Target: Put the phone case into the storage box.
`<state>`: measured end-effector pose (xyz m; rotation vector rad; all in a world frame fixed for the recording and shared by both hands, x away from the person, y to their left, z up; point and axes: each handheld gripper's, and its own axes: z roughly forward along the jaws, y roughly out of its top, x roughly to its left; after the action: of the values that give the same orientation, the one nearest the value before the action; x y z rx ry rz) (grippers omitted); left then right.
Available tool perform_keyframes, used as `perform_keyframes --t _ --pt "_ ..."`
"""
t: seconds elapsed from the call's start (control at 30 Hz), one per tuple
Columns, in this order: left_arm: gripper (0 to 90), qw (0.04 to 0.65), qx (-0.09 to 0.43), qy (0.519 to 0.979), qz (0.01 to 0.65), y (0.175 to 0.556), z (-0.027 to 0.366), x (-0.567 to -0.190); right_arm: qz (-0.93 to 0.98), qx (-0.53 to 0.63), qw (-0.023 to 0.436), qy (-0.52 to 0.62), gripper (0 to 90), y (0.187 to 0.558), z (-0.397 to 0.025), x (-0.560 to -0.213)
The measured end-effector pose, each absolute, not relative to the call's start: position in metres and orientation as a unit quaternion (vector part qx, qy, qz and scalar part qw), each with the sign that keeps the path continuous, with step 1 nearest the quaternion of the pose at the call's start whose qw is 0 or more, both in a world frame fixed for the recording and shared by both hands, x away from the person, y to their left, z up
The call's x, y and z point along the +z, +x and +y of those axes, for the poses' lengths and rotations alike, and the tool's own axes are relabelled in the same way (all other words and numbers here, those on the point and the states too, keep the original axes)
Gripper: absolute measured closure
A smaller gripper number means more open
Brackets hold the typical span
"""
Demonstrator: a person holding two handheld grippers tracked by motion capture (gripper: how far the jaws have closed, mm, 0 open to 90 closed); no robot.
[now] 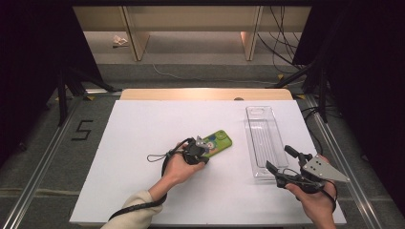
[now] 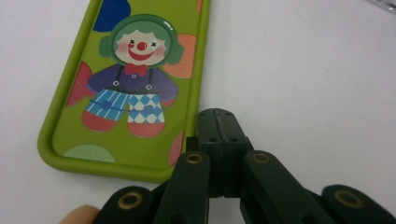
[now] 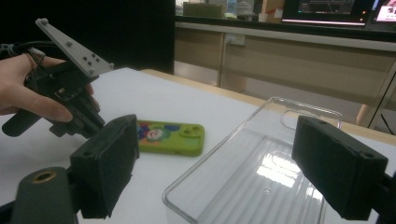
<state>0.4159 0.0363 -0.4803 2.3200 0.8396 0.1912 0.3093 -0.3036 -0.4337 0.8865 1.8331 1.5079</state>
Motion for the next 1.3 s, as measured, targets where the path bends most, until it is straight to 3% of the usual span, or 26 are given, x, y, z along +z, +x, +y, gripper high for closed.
perform_keyframes --t 0.1,0.27,0.3,0.33,0.43,0.47,0.57,0.7,1.3 --pt "83.3 0.333 0.063 0.888 0.311 0.413 0.038 -0.476 0.690 0.568 0.299 0.334 16.1 0.310 -0.304 -0.434" --pt "58.1 0.346 0.075 0.885 0.302 0.413 0.039 -0.463 0.691 0.568 0.299 0.334 16.1 0.309 -0.303 -0.434" --pt "58.1 0.348 0.077 0.884 0.303 0.415 0.039 -0.460 0.691 0.568 0.299 0.334 16.1 0.309 -0.303 -0.434" --pt "47.0 0.348 0.084 0.883 0.304 0.418 0.039 -0.456 0.690 0.568 0.299 0.334 16.1 0.309 -0.303 -0.433" --pt "30.3 0.344 0.091 0.883 0.305 0.422 0.038 -0.452 0.690 0.567 0.300 0.334 16.0 0.310 -0.304 -0.434" --pt "30.3 0.340 0.095 0.884 0.305 0.424 0.038 -0.451 0.691 0.567 0.299 0.335 16.0 0.309 -0.304 -0.434" --pt "14.6 0.331 0.102 0.888 0.304 0.428 0.038 -0.448 0.690 0.568 0.300 0.335 16.0 0.309 -0.304 -0.433" --pt "2.6 0.323 0.105 0.888 0.309 0.436 0.039 -0.447 0.689 0.568 0.301 0.336 16.0 0.309 -0.305 -0.433" --pt "0.0 0.250 0.100 0.917 0.295 0.468 0.031 -0.454 0.688 0.569 0.300 0.336 16.0 0.310 -0.305 -0.433"
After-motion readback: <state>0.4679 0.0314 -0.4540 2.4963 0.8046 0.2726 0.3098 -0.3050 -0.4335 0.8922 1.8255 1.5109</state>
